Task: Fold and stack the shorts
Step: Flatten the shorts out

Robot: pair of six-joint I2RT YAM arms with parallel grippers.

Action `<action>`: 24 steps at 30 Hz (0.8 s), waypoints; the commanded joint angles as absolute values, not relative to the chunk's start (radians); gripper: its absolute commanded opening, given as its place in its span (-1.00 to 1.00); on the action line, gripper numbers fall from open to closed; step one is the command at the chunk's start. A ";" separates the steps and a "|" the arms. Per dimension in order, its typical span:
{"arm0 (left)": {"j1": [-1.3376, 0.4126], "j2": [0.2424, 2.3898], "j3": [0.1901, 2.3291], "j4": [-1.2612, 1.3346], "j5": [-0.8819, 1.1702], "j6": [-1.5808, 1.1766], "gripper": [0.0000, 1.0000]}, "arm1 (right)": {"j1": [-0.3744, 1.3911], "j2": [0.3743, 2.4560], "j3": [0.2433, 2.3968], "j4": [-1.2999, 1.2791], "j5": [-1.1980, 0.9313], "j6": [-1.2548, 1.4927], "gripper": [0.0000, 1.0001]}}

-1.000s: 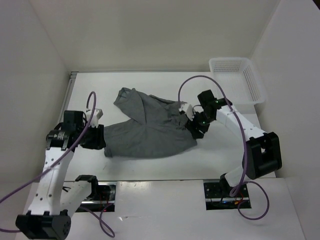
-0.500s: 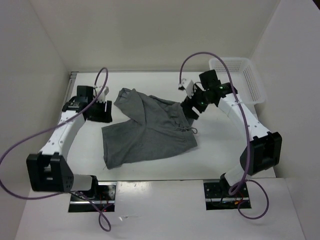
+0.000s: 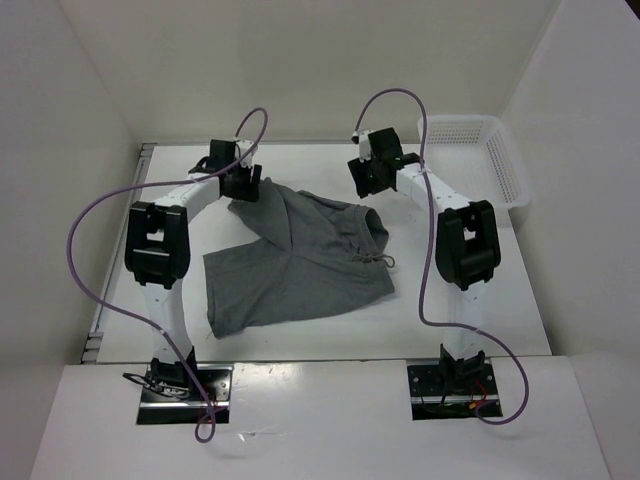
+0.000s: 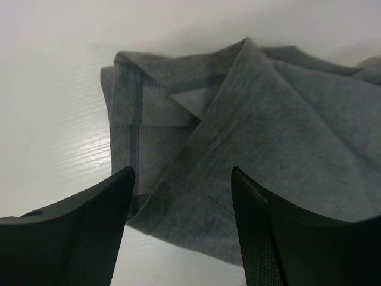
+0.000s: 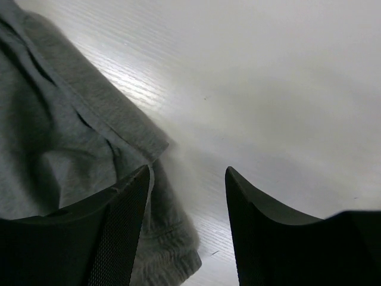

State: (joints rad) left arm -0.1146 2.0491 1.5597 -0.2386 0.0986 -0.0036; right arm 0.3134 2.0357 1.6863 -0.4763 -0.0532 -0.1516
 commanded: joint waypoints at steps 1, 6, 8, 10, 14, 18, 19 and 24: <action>-0.129 2.092 1.603 -0.193 0.065 0.000 0.47 | 0.296 2.037 1.683 -0.403 0.009 -0.101 0.18; -0.149 2.120 1.566 -0.215 0.115 0.000 0.44 | 0.287 2.048 1.599 -0.471 -0.136 -0.208 0.37; -0.158 2.111 1.527 -0.225 0.115 0.000 0.38 | 0.287 2.026 1.548 -0.482 -0.147 -0.236 0.37; -0.158 2.120 1.505 -0.225 0.115 0.000 0.17 | 0.287 2.013 1.516 -0.492 -0.166 -0.250 0.43; -0.158 2.120 1.476 -0.235 0.095 0.000 -0.54 | 0.287 2.003 1.451 -0.482 -0.175 -0.250 0.53; -0.158 2.068 1.445 -0.253 0.052 0.000 -1.00 | 0.287 2.034 1.440 -0.462 -0.166 -0.239 0.50; -0.149 2.036 1.431 -0.265 0.052 0.000 -1.00 | 0.287 2.034 1.440 -0.462 -0.166 -0.248 0.44; -0.109 1.864 1.397 -0.394 0.031 0.000 -1.00 | 0.287 2.034 1.430 -0.462 -0.166 -0.249 -0.58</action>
